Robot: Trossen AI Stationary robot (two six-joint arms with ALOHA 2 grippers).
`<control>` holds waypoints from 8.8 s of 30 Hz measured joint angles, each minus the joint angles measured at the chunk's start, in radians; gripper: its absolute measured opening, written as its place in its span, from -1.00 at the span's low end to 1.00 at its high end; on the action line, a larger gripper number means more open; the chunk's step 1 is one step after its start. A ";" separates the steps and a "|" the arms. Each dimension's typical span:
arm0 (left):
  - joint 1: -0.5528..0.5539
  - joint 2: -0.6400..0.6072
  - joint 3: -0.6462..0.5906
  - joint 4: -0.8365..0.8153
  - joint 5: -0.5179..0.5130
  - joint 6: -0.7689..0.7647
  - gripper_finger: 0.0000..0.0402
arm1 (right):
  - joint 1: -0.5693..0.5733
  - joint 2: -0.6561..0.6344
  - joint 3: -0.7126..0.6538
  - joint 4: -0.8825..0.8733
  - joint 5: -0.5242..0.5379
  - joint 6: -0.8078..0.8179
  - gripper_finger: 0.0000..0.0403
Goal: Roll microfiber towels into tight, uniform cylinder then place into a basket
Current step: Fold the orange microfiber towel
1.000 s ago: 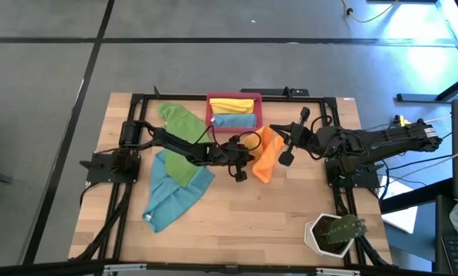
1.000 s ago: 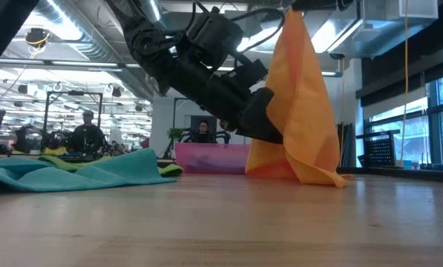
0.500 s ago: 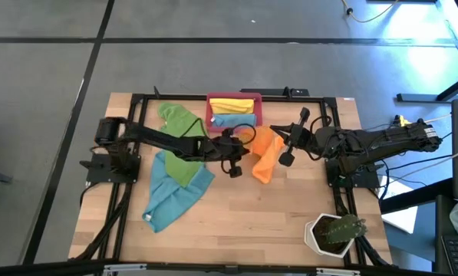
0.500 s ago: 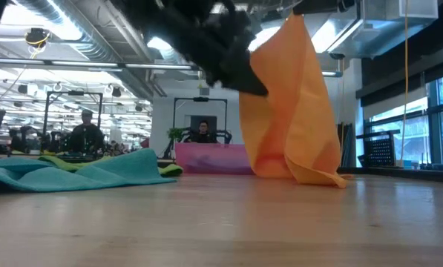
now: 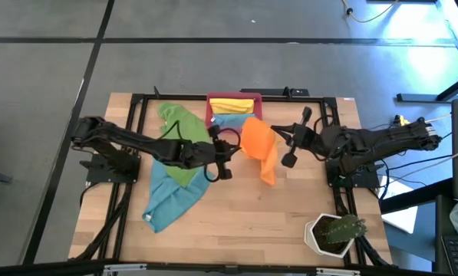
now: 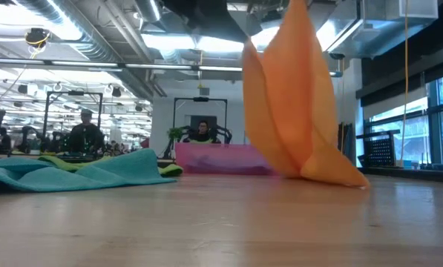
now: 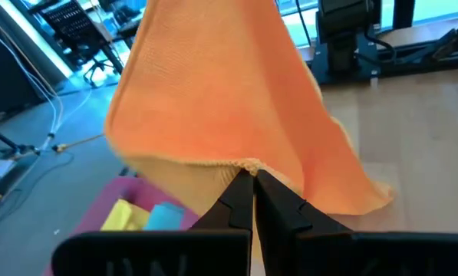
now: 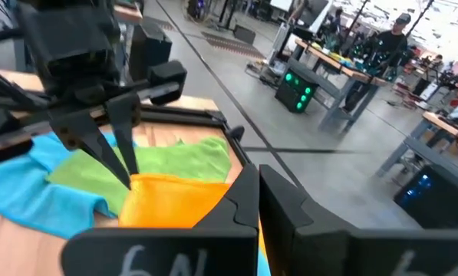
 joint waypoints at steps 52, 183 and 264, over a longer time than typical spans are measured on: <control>-0.009 -0.062 -0.055 -0.146 -0.014 -0.174 -1.00 | 0.056 0.167 0.168 -0.374 -0.098 0.184 -0.98; -0.095 0.147 -0.191 -0.084 0.661 -0.117 -0.69 | -0.071 0.015 -0.486 -0.270 -0.891 0.556 -0.85; 0.238 0.242 0.000 -0.294 0.499 -0.415 -0.53 | 0.025 0.153 -0.472 0.015 -0.512 0.753 -0.41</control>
